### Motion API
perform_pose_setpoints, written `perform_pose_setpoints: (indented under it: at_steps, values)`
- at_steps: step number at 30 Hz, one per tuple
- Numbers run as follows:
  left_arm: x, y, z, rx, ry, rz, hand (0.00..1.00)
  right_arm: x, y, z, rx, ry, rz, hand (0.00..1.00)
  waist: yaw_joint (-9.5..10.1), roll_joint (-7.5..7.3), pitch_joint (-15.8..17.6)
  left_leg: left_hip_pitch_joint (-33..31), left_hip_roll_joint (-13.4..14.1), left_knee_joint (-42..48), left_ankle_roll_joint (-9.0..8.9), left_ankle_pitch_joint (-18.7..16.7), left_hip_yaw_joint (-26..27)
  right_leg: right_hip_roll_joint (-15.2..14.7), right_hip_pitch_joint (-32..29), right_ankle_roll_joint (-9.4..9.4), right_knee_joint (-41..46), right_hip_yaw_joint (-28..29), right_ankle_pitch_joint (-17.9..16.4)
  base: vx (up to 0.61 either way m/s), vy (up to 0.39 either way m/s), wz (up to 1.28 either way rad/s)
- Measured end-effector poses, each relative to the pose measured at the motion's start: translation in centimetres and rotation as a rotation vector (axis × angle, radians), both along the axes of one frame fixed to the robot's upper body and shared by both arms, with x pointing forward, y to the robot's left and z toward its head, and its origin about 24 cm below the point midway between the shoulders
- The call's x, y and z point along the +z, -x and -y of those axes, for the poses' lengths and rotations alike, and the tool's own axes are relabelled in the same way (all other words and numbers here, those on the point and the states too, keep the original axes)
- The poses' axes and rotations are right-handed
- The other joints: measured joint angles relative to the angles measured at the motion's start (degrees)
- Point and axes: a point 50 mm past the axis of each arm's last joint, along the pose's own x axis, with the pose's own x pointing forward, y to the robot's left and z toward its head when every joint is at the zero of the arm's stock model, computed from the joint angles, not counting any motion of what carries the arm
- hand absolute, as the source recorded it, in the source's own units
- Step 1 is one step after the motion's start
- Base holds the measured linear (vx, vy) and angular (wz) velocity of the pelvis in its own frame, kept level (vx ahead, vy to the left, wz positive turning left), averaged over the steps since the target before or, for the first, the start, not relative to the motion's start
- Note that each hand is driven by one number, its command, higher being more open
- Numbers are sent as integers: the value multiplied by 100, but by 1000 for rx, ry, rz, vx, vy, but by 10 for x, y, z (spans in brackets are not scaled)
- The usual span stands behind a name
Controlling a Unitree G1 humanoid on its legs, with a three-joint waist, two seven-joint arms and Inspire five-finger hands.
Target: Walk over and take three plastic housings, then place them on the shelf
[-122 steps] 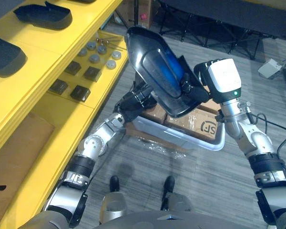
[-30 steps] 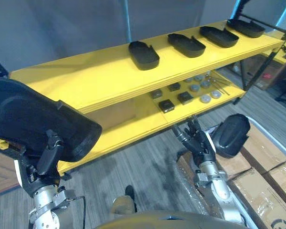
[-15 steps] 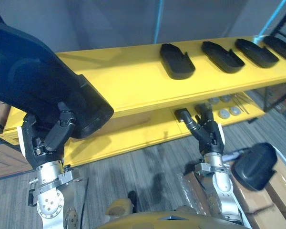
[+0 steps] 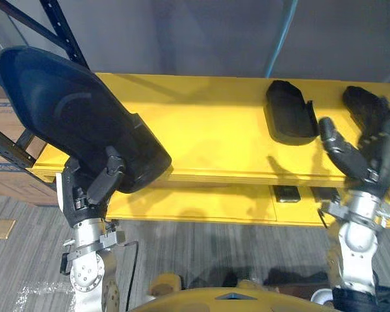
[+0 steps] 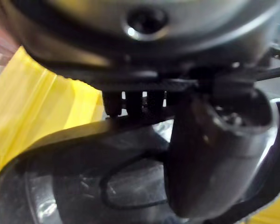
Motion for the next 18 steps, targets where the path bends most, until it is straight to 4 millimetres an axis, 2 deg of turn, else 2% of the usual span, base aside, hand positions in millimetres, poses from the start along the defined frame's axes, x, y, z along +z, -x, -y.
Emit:
perform_pose_setpoints:
  at_steps: [1, 2, 3, 4, 5, 7, 10, 11, 12, 15, 18]
  values:
    - [0, 0, 0, 2, 0, -2, 0, -2, 4, 3, -16, -2, -5, 100, -37, -6, 26, -45, 46, 108, 42, -108, 158, -52, 63, 0, -25, -41, -1, 72, 4, 21]
    - [-1, 0, 0, -2, -5, -1, 0, -6, 13, 7, -58, -12, -15, 100, -138, 11, 38, -68, 306, -2, 124, -175, 544, -115, 89, 24, -20, -47, -25, 53, 69, 8]
    - [1, -1, 2, -6, -26, 12, 0, -12, 24, 11, -90, -14, -45, 100, -243, 121, 32, -74, 677, -377, 92, -56, 826, -124, 76, 88, -7, -50, -55, 32, 61, 3]
    - [2, -1, 3, -6, -36, 13, 0, -13, 27, 12, -96, -15, -53, 100, -269, 182, 12, -62, 719, -491, 89, 33, 866, -123, 69, 126, 7, -49, -73, 62, 219, 1]
    - [3, -3, 4, -11, -59, 17, 0, -18, 35, 15, -118, -17, -84, 100, -354, 351, -20, 22, 866, -840, -190, 488, 997, -164, -21, 236, 134, 7, -203, 55, 273, -16]
    - [7, -6, 5, -13, -123, 16, 0, -30, 45, 10, -143, -63, -124, 100, -425, 353, -43, 248, 570, -1199, -170, 575, 1229, -434, -173, 339, 379, 282, -276, 47, 275, -31]
    - [16, -11, 4, -56, -180, 43, 0, -54, 61, 0, -156, -147, -229, 100, -511, 314, -47, 493, 187, -1705, 6, 714, 1506, -747, -291, 501, 371, 545, -174, 33, 179, -27]
    - [18, -11, 4, -71, -194, 47, 0, -61, 65, -2, -156, -164, -265, 100, -541, 295, -59, 544, 134, -1776, 27, 739, 1532, -790, -289, 530, 356, 551, -155, 56, 112, -9]
    - [20, -12, 3, -105, -221, 43, 0, -80, 73, -6, -144, -200, -357, 100, -601, 243, -123, 598, 57, -1890, 50, 780, 1566, -840, -259, 586, 297, 560, -117, 83, 109, -4]
    - [26, -15, 4, -188, -277, 29, 0, -117, 85, -14, -106, -282, -535, 100, -625, 162, -213, 730, -13, -2064, 57, 837, 1632, -879, -245, 607, 271, 579, -101, 80, 46, -6]
    - [31, -27, 9, -325, -338, -8, 0, -153, 102, -25, -21, -356, -743, 100, -607, 162, -300, 868, -18, -2191, 35, 851, 1692, -869, -125, 644, 170, 569, -75, 35, 12, -3]
